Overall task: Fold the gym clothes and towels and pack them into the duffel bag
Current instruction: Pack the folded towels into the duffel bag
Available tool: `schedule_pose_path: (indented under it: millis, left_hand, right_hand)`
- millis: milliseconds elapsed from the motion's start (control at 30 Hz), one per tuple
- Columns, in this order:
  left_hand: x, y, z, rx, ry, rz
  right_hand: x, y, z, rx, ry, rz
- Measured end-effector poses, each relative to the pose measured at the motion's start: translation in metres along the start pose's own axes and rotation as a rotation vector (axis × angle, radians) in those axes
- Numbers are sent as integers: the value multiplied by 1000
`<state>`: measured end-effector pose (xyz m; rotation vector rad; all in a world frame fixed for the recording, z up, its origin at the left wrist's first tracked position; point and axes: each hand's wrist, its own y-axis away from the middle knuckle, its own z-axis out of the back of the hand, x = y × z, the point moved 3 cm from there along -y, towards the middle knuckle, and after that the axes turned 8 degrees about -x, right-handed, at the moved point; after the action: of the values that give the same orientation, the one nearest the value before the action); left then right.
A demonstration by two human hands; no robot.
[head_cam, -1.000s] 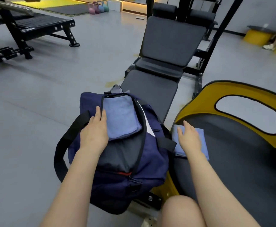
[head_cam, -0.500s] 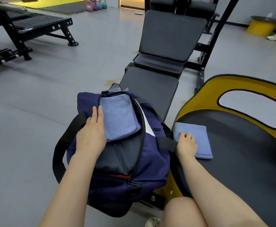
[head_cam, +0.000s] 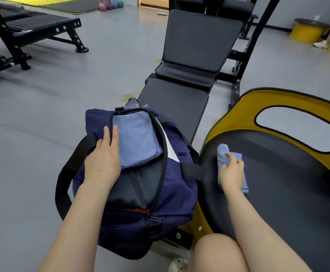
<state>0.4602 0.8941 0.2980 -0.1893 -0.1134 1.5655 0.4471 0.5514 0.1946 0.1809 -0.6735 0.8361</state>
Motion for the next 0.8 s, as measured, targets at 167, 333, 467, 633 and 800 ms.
schedule_pose_path:
  millis: [167,333,467,633,800]
  left_hand:
    - [-1,0,-2,8,-6,-6]
    - [-3,-2,-2,14,-19,-10]
    - [-3,-2,-3,17,-21,-10]
    - [-2,-2,-3,21,-16,-10]
    - [-2,-2,-3,23,-12,-6]
  right_hand:
    - [-7,5,8,1,-128,8]
    - [0,5,4,55,-230,-101]
    - [7,14,-7,162,-304,-71]
    - [5,18,-4,110,-273,-134]
    - [-5,12,-1,69,11,-216]
